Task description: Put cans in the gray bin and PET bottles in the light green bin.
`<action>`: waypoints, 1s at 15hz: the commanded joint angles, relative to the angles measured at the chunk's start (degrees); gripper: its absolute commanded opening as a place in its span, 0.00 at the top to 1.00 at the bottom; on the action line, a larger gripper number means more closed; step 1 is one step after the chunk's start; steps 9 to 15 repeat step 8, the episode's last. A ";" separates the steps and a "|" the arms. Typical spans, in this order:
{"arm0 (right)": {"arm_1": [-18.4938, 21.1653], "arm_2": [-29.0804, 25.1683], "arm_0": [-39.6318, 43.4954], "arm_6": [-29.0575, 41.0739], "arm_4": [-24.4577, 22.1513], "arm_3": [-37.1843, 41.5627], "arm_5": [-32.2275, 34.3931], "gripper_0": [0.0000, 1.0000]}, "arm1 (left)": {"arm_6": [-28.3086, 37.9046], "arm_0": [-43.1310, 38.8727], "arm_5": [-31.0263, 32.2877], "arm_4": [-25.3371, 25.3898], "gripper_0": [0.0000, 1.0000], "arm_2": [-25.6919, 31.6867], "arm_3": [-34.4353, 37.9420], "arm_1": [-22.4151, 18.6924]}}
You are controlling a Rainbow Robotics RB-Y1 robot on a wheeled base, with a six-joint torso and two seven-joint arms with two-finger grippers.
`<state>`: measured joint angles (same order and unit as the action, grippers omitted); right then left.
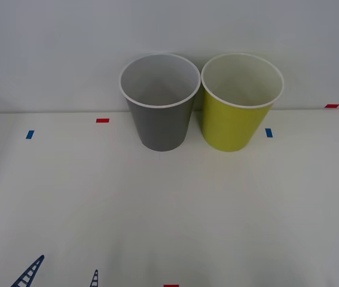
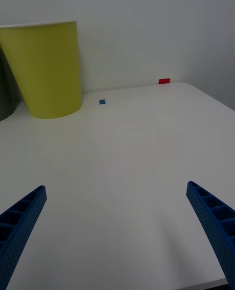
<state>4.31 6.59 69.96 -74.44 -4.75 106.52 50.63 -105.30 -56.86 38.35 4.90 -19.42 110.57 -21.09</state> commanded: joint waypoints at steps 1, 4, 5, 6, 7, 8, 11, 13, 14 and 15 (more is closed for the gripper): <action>0.00 0.00 0.00 0.00 0.00 0.00 0.00 0.00 | 0.01 0.00 -0.03 0.02 0.00 0.00 0.00 0.00; 0.00 0.00 0.00 0.00 0.00 0.00 0.00 0.00 | 0.01 0.00 -0.03 0.02 0.00 0.00 0.00 0.00; 0.00 0.00 0.00 0.00 0.00 0.00 0.00 0.00 | 0.01 0.00 -0.03 0.02 0.00 0.00 0.00 0.00; 0.00 0.00 0.00 0.00 0.00 0.00 0.00 0.00 | 0.01 0.00 -0.03 0.02 0.00 0.00 0.00 0.00; 0.00 0.00 0.00 0.00 0.00 0.00 0.00 0.00 | 0.01 0.00 -0.03 0.02 0.00 0.00 0.00 0.00; 0.00 0.00 0.00 0.00 0.00 0.00 0.00 0.00 | 0.01 0.00 -0.03 0.02 0.00 0.00 0.00 0.00; 0.00 0.00 0.00 0.00 0.00 0.00 0.00 0.00 | 0.01 0.00 -0.03 0.02 0.00 0.00 0.00 0.00; 0.00 0.00 0.00 0.00 0.00 0.00 0.00 0.00 | 0.01 0.00 -0.03 0.02 0.00 0.00 0.00 0.00; 0.00 0.00 0.00 0.00 0.00 0.00 0.00 0.00 | 0.01 0.00 -0.03 0.02 0.00 0.00 0.00 0.00; 0.00 0.00 0.00 0.00 0.00 0.00 0.00 0.00 | 0.01 0.00 -0.03 0.02 0.00 0.00 0.00 0.00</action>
